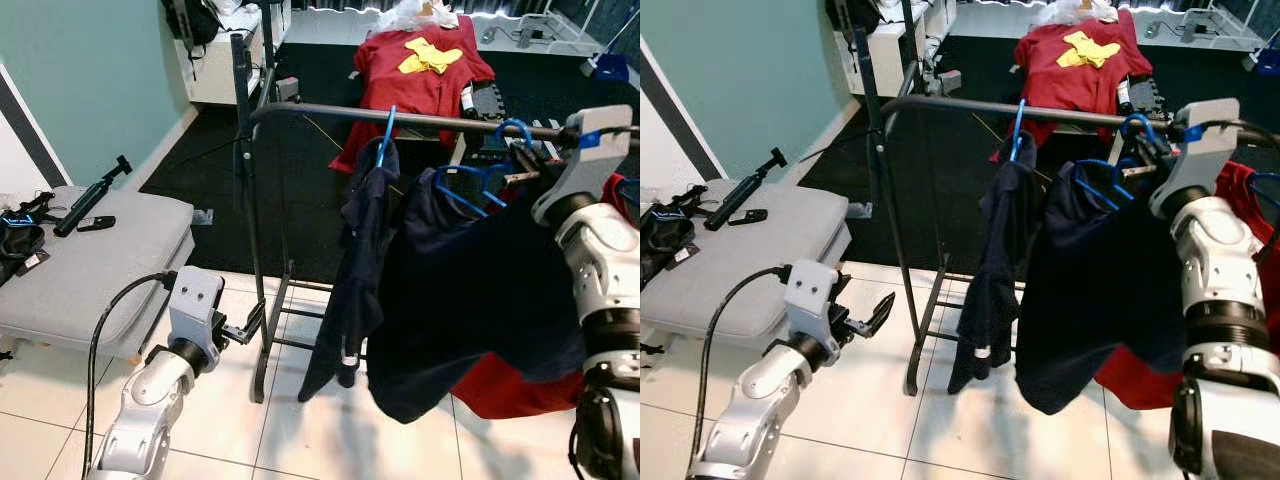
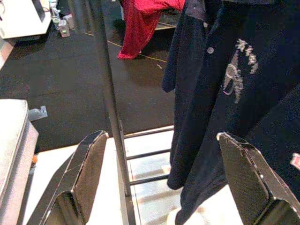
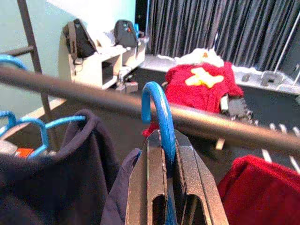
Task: Hang hanger
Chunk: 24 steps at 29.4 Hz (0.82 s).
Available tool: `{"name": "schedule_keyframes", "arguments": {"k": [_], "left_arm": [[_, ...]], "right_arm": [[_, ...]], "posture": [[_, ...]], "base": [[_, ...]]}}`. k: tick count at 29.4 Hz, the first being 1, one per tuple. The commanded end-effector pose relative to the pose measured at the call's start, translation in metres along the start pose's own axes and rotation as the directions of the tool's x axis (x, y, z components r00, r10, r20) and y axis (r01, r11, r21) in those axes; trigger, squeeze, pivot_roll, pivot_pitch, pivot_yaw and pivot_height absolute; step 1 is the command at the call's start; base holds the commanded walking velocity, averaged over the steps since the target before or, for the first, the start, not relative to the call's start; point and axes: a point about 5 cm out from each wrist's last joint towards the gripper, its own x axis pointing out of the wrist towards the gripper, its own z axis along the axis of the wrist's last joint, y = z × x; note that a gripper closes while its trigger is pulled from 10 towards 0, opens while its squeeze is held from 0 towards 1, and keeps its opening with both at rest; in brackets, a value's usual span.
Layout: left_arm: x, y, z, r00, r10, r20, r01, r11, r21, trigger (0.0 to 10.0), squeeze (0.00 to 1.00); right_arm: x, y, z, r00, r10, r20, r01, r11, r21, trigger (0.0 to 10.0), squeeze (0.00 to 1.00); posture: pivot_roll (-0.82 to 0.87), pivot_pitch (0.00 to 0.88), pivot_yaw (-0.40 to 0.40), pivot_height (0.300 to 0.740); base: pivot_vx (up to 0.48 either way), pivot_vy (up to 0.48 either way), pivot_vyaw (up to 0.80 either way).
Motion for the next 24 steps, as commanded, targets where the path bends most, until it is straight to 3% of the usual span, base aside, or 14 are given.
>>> {"name": "schedule_keyframes", "arguments": {"k": [1, 10, 18, 20, 24], "left_arm": [[-0.006, 0.005, -0.005, 1.000, 0.006, -0.028, -0.006, 1.000, 0.000, 10.0, 0.00], [-0.021, 0.010, -0.013, 0.997, -0.006, -0.074, 0.007, 1.000, 0.015, 10.0, 0.00], [-0.027, 0.013, -0.013, 0.996, -0.012, -0.086, 0.015, 1.000, 0.027, 10.0, 0.00], [-0.030, 0.015, -0.012, 0.996, -0.017, -0.090, 0.020, 0.999, 0.032, 10.0, 0.00], [-0.033, 0.016, -0.011, 0.995, -0.023, -0.093, 0.027, 0.999, 0.038, 10.0, 0.00]], "right_arm": [[0.004, -0.007, 0.020, 0.997, -0.018, 0.076, 0.020, 0.999, -0.027, 10.0, 0.00], [0.010, -0.011, 0.043, 0.984, 0.002, 0.177, 0.001, 1.000, -0.016, 10.0, 0.00], [0.002, -0.031, 0.018, 0.988, -0.152, 0.032, 0.155, 0.983, -0.096, 10.0, 0.00], [-0.002, -0.041, 0.005, 0.975, -0.217, -0.052, 0.209, 0.969, -0.129, 10.0, 0.00], [-0.005, -0.047, -0.004, 0.963, -0.248, -0.110, 0.231, 0.962, -0.142, 10.0, 0.00]], "posture": [[0.08, 0.131, 0.002, 0.740], [0.09, 0.153, 0.017, 0.740], [0.11, 0.168, 0.030, 0.740], [0.12, 0.174, 0.039, 0.740], [0.12, 0.178, 0.048, 0.740]], "base": [[0.000, 0.000, 0.00], [0.000, 0.000, 0.00], [0.000, 0.000, 0.00], [0.000, 0.000, 0.00], [0.000, 0.000, 0.00]]}}
